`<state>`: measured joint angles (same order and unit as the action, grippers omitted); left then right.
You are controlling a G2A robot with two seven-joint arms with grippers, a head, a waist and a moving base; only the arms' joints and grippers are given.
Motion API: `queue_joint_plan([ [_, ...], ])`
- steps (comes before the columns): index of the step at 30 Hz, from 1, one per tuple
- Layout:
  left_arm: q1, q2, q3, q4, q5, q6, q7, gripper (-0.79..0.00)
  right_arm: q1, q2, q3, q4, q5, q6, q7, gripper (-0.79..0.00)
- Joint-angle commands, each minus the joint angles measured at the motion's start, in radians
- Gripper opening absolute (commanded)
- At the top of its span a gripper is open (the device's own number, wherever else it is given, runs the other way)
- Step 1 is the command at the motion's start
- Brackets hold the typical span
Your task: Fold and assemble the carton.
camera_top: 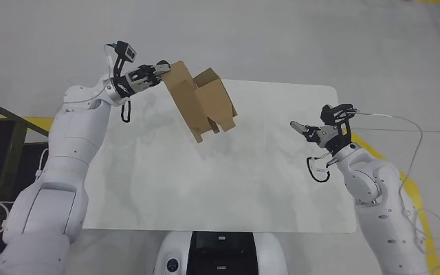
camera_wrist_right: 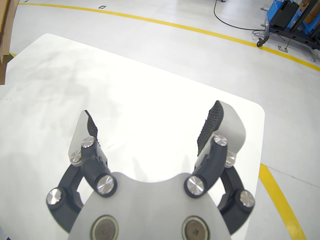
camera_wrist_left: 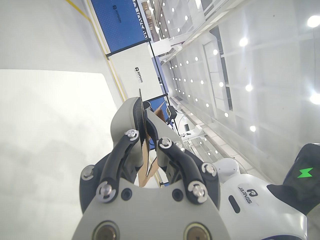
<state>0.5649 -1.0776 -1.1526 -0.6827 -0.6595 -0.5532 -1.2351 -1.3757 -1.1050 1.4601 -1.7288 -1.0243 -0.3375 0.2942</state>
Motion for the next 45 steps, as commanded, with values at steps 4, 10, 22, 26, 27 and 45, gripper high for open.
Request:
queue_joint_plan([
  [4, -0.04, -0.02, 0.027, 0.043, -0.006, -0.009, -0.004, -0.785, 0.0, 0.0, 0.0, 0.0, 0.0, 0.0, 0.0, 0.0],
  [10, -0.04, -0.02, 0.027, 0.043, -0.006, -0.009, -0.004, -0.785, 0.0, 0.0, 0.0, 0.0, 0.0, 0.0, 0.0, 0.0],
  [22, -0.04, -0.02, 0.027, 0.043, -0.006, -0.009, -0.004, -0.785, 0.0, 0.0, 0.0, 0.0, 0.0, 0.0, 0.0, 0.0],
  [26, -0.04, -0.02, 0.027, 0.043, -0.006, -0.009, -0.004, -0.785, 0.0, 0.0, 0.0, 0.0, 0.0, 0.0, 0.0, 0.0],
  [27, -0.04, -0.02, 0.027, 0.043, -0.006, -0.009, -0.004, -0.785, 0.0, 0.0, 0.0, 0.0, 0.0, 0.0, 0.0, 0.0],
  [45, -0.045, -0.029, 0.044, 0.026, 0.013, 0.085, -0.029, -0.785, 0.053, -0.003, -0.049, 0.06, 0.815, -0.117, 0.442, 0.0],
])
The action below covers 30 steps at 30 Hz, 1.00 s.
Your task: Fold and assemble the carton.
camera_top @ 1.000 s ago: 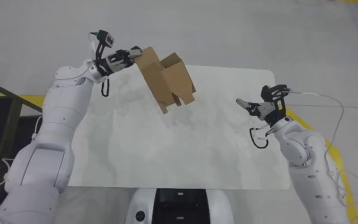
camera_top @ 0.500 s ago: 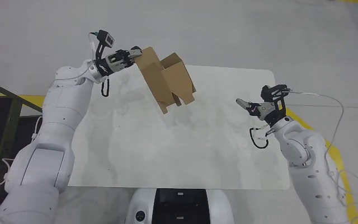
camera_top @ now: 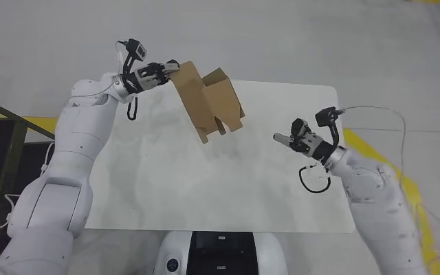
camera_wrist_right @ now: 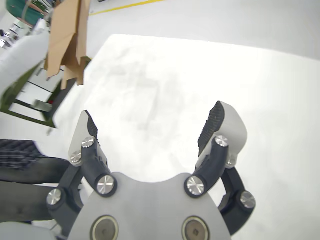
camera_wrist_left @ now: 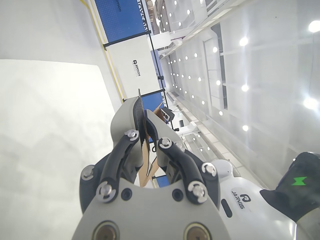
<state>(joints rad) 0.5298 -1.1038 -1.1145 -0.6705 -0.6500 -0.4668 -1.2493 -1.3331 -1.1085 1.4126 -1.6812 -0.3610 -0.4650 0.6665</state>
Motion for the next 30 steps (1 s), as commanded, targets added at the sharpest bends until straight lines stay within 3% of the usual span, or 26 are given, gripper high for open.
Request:
queue_joint_plan([
  [1, -0.015, -0.007, 0.01, 0.027, -0.006, 0.003, -0.028, -0.785, 0.016, 0.001, -0.007, 0.023, 0.246, 0.026, 0.119, 0.0],
  [7, -0.057, -0.034, 0.05, 0.087, -0.016, -0.012, -0.092, -0.785, 0.059, -0.002, -0.035, 0.078, 0.701, 0.125, 0.345, 0.0],
  [10, -0.064, -0.048, 0.067, 0.091, -0.041, 0.0, -0.104, -0.785, 0.076, -0.004, -0.056, 0.093, 0.814, 0.19, 0.409, 0.0],
  [20, -0.09, -0.077, 0.104, 0.1, -0.055, -0.015, -0.089, -0.785, 0.082, -0.009, -0.11, 0.058, 0.935, 0.252, 0.474, 0.0],
  [30, -0.09, -0.077, 0.104, 0.1, -0.055, -0.015, -0.089, -0.785, 0.082, -0.009, -0.11, 0.058, 0.935, 0.252, 0.474, 0.0],
])
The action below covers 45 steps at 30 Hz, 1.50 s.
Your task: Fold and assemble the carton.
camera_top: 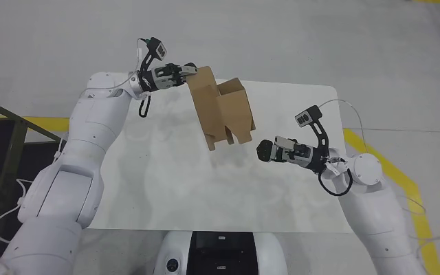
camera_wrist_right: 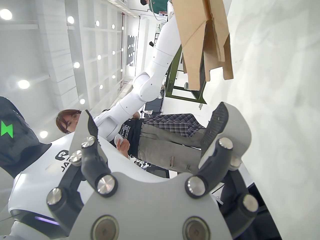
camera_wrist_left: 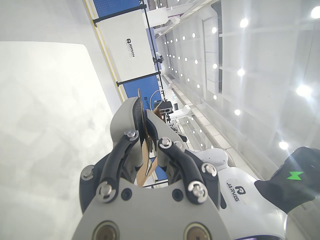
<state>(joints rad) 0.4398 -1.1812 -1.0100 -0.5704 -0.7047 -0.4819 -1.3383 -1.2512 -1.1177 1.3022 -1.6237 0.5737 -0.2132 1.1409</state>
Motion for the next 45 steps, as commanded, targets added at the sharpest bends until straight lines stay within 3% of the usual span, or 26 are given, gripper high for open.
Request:
queue_joint_plan([
  [1, 0.0, 0.0, 0.0, 0.0, 0.0, 0.0, 0.0, -0.785, 0.0, 0.0, 0.0, 0.0, 0.0, 0.0, 0.0, 0.0],
  [9, 0.044, 0.015, -0.018, -0.115, 0.068, 0.039, 0.088, -0.785, 0.006, -0.008, -0.043, 0.002, 0.083, 0.105, -0.055, 0.0],
  [20, 0.071, 0.015, -0.03, -0.155, 0.068, 0.067, 0.083, -0.785, 0.009, -0.019, -0.092, 0.024, 0.08, 0.085, -0.128, -0.009],
  [21, 0.072, 0.015, -0.031, -0.155, 0.071, 0.068, 0.082, -0.785, 0.008, -0.019, -0.09, 0.023, 0.083, 0.084, -0.127, -0.062],
  [23, 0.073, 0.015, -0.033, -0.152, 0.076, 0.07, 0.082, -0.785, 0.006, -0.019, -0.088, 0.021, 0.085, 0.08, -0.127, -0.292],
  [24, 0.073, 0.015, -0.034, -0.151, 0.077, 0.07, 0.082, -0.785, 0.005, -0.019, -0.087, 0.02, 0.084, 0.077, -0.129, -0.332],
  [35, 0.071, 0.009, -0.036, -0.15, 0.09, 0.07, 0.093, -0.785, 0.016, -0.023, -0.1, 0.024, 0.081, 0.075, -0.14, -0.505],
  [37, 0.07, 0.007, -0.034, -0.151, 0.093, 0.07, 0.094, -0.785, 0.021, -0.023, -0.102, 0.027, 0.079, 0.072, -0.142, -0.579],
  [40, 0.068, 0.006, -0.031, -0.148, 0.11, 0.069, 0.102, -0.785, 0.027, -0.024, -0.103, 0.028, 0.076, 0.071, -0.138, -0.779],
  [45, 0.069, 0.003, -0.028, -0.142, 0.127, 0.064, 0.121, -0.785, 0.032, -0.024, -0.105, 0.024, 0.075, 0.077, -0.126, -0.785],
])
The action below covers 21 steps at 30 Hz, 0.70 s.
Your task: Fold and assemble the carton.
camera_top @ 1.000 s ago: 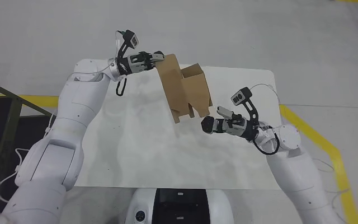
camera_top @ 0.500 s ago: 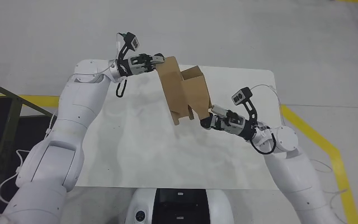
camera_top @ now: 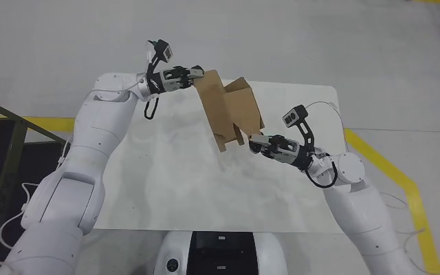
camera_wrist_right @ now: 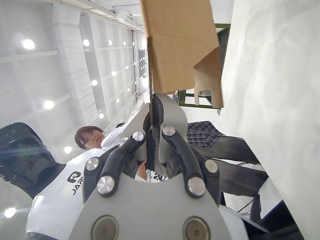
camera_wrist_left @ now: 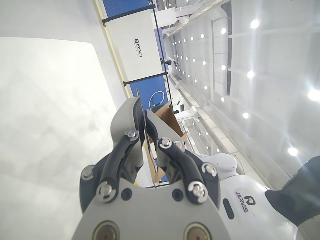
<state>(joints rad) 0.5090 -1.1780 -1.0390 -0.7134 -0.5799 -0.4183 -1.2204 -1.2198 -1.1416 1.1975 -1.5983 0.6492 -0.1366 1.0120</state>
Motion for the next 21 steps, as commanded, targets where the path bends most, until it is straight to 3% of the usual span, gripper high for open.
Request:
queue_joint_plan([
  [1, 0.001, -0.002, 0.001, 0.001, 0.003, 0.0, 0.006, -0.785, 0.002, 0.0, -0.002, -0.003, 0.0, 0.003, 0.005, -0.785],
  [21, -0.014, -0.03, 0.031, 0.015, 0.033, -0.011, 0.047, -0.785, 0.01, -0.007, -0.062, -0.021, -0.047, 0.013, 0.007, -0.785],
])
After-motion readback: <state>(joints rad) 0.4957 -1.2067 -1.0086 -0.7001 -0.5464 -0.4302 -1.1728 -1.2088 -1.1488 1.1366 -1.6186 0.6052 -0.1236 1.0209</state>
